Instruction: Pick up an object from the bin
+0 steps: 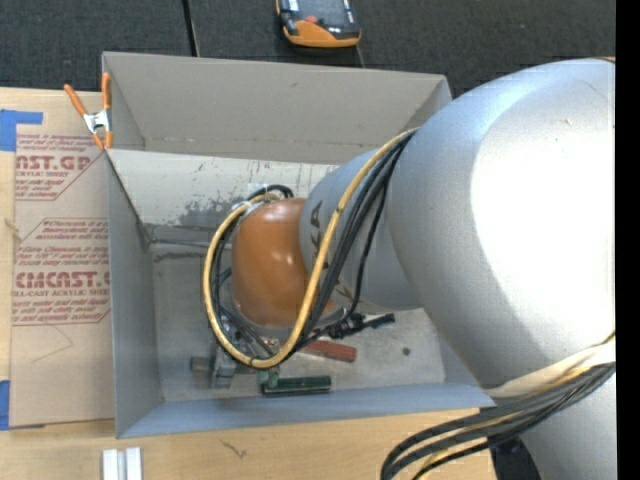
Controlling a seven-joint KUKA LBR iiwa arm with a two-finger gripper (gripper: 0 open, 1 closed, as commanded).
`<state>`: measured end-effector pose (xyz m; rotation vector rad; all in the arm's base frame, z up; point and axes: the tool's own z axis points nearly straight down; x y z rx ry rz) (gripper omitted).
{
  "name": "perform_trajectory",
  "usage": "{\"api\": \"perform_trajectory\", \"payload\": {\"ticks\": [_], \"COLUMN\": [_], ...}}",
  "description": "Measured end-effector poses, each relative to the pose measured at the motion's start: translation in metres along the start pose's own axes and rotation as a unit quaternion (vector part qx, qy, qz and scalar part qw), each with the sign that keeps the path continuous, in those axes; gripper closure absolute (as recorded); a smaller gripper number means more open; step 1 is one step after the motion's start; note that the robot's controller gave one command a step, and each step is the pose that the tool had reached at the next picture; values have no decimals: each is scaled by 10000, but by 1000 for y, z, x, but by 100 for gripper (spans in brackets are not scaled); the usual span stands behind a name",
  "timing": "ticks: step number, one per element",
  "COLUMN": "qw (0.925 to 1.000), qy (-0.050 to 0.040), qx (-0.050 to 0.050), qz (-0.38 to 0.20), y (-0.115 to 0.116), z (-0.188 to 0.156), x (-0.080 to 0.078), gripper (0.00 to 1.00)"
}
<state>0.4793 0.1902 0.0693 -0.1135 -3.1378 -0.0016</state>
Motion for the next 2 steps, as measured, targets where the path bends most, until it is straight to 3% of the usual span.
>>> {"api": "perform_trajectory", "payload": {"ticks": [2], "qw": [10000], "qy": [-6], "qx": [-2], "qz": [-1], "y": [0], "z": [-26], "x": [0], "gripper": [100]}}
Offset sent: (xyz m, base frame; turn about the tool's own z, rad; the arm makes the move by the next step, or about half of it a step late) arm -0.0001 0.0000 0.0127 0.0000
